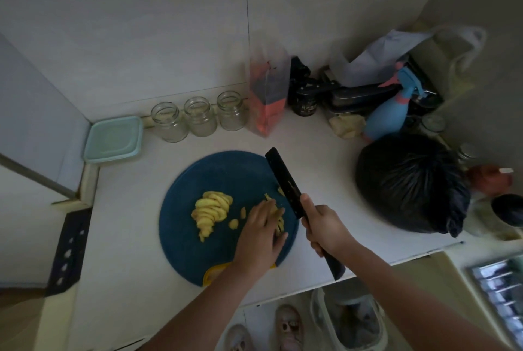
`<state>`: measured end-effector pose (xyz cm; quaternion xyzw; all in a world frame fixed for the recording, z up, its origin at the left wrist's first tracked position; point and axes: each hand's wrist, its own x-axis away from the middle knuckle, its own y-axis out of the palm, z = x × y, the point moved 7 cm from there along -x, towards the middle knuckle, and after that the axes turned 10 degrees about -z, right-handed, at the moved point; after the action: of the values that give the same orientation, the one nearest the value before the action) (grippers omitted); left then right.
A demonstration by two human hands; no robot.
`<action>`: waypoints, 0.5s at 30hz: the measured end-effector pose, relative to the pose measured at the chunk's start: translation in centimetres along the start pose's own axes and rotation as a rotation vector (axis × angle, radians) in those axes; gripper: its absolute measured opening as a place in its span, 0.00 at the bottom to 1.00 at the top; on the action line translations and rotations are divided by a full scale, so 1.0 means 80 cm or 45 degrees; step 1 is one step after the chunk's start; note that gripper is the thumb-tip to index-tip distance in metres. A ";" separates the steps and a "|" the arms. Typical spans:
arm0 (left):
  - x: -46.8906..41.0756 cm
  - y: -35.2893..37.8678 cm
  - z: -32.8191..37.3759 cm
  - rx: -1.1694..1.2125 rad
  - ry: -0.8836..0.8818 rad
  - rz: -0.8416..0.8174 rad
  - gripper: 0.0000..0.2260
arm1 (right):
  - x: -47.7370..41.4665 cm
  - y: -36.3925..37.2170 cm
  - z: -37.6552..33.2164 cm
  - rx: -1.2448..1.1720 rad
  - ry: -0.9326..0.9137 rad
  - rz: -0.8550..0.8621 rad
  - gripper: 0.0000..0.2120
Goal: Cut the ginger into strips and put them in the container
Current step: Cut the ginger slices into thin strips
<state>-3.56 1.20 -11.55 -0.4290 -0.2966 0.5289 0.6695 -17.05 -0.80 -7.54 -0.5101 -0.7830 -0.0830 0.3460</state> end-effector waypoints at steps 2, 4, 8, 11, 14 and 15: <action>-0.013 0.015 0.006 -0.133 0.069 -0.113 0.21 | 0.001 -0.003 0.000 0.007 -0.009 0.000 0.27; -0.024 0.020 0.005 -0.202 0.129 -0.163 0.20 | 0.001 -0.005 0.001 0.000 -0.012 0.002 0.27; -0.028 0.013 0.000 -0.220 0.230 -0.132 0.18 | -0.001 -0.002 0.001 -0.012 -0.008 -0.006 0.27; -0.025 -0.004 -0.005 -0.060 0.192 -0.002 0.17 | -0.004 0.003 -0.001 -0.004 -0.006 -0.018 0.27; -0.023 -0.022 -0.027 0.041 0.100 0.068 0.17 | -0.008 0.007 0.000 -0.018 -0.002 -0.026 0.27; -0.023 -0.022 -0.031 0.035 0.107 0.040 0.19 | -0.009 0.008 0.000 -0.026 -0.001 -0.027 0.27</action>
<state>-1.12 -1.37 -11.03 -0.4459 -0.2542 0.5249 0.6789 -16.38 -1.01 -8.14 -0.5051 -0.7877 -0.0946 0.3398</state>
